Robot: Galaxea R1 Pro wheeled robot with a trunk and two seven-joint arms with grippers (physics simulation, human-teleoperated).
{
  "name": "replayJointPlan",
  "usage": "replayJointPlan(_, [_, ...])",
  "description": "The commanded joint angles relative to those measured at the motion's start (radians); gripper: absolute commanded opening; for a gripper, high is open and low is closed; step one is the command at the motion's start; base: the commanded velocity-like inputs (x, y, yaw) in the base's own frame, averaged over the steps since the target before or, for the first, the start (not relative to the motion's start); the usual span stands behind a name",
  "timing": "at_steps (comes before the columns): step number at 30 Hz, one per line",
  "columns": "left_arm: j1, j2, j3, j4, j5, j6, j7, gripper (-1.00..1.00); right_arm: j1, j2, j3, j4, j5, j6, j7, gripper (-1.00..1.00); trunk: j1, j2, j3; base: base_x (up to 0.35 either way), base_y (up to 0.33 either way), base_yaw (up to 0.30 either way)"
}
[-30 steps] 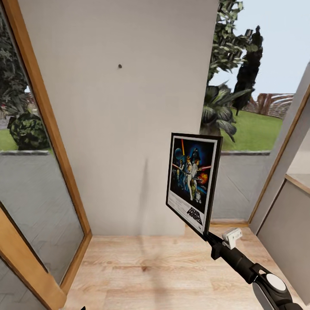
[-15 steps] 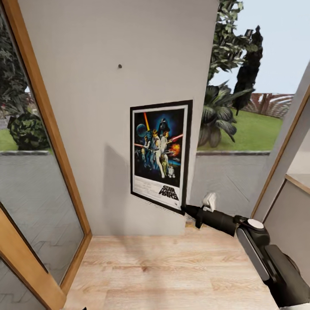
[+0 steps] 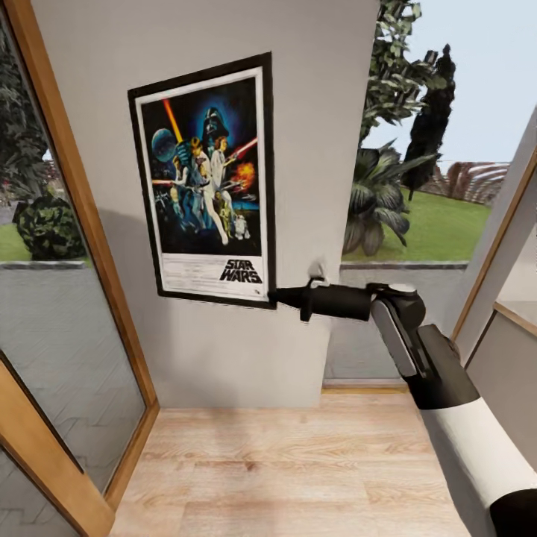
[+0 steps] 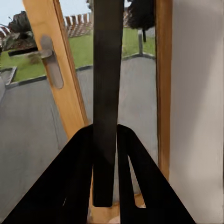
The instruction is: Pick up the poster from the kitchen countertop and hang it on one of the wall nails in the kitchen.
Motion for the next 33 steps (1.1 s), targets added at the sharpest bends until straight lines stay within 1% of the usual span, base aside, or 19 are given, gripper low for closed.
replayJointPlan(1, [-0.001, 0.000, -0.009, 0.000, 0.006, -0.006, -0.001, 1.00, -0.014, 0.001, 0.001, 0.001, -0.004, 0.010, 0.010, -1.00, 0.001, -0.002, -0.002, 0.000, 0.000, 0.000])
replayJointPlan(2, [-0.001, 0.001, -0.009, 0.001, 0.006, -0.006, -0.001, 1.00, -0.052, 0.005, 0.001, 0.003, -0.004, 0.026, 0.035, -1.00, 0.001, -0.002, -0.002, 0.000, 0.000, 0.000])
replayJointPlan(6, [-0.001, 0.000, -0.010, 0.001, 0.006, -0.007, -0.001, 1.00, -0.097, 0.007, 0.002, 0.008, -0.003, 0.084, 0.050, -1.00, 0.001, -0.002, -0.002, 0.000, 0.000, 0.000])
replayJointPlan(8, [-0.001, 0.000, -0.010, 0.001, 0.006, -0.007, -0.001, 1.00, -0.107, 0.006, 0.001, 0.009, -0.002, 0.090, 0.052, -1.00, 0.001, -0.002, -0.002, 0.000, 0.000, 0.000])
replayJointPlan(16, [-0.001, 0.000, -0.010, 0.001, 0.006, -0.007, -0.001, 1.00, -0.117, 0.004, 0.000, 0.010, -0.002, 0.096, 0.055, -1.00, 0.001, -0.002, -0.002, 0.000, 0.000, 0.000])
replayJointPlan(18, [-0.001, 0.000, -0.010, 0.001, 0.006, -0.008, -0.001, 1.00, -0.117, -0.001, 0.000, 0.011, -0.001, 0.095, 0.055, -1.00, 0.001, -0.002, -0.002, 0.000, 0.000, 0.000])
replayJointPlan(21, [-0.001, 0.000, -0.010, 0.001, 0.006, -0.008, -0.001, 1.00, -0.118, -0.005, 0.000, 0.011, 0.002, 0.093, 0.079, -1.00, 0.001, -0.002, -0.002, 0.000, 0.000, 0.000])
replayJointPlan(22, [-0.001, 0.000, -0.010, 0.001, 0.005, -0.008, -0.001, 1.00, -0.118, -0.007, 0.000, 0.011, 0.005, 0.091, 0.111, -1.00, 0.001, -0.002, -0.002, 0.000, 0.000, 0.000])
replayJointPlan(23, [-0.001, 0.000, -0.010, 0.001, 0.005, -0.008, -0.001, 1.00, -0.118, -0.007, 0.001, 0.011, 0.005, 0.090, 0.122, -1.00, 0.001, -0.002, -0.002, 0.000, 0.000, 0.000])
replayJointPlan(25, [-0.001, 0.000, -0.010, 0.001, 0.005, -0.008, -0.001, 1.00, -0.118, -0.008, 0.003, 0.011, 0.006, 0.086, 0.129, -1.00, 0.001, -0.002, -0.002, 0.000, 0.000, 0.000])
replayJointPlan(29, [-0.001, 0.000, -0.010, 0.001, 0.005, -0.008, -0.001, 1.00, -0.117, -0.011, 0.004, 0.011, 0.004, 0.033, 0.142, -1.00, 0.001, -0.002, -0.002, 0.000, 0.000, 0.000])
replayJointPlan(33, [-0.001, 0.000, -0.010, 0.001, 0.004, -0.008, -0.002, 1.00, -0.113, -0.013, 0.005, 0.015, 0.005, 0.003, 0.173, -1.00, 0.001, -0.002, -0.002, 0.000, 0.000, 0.000])
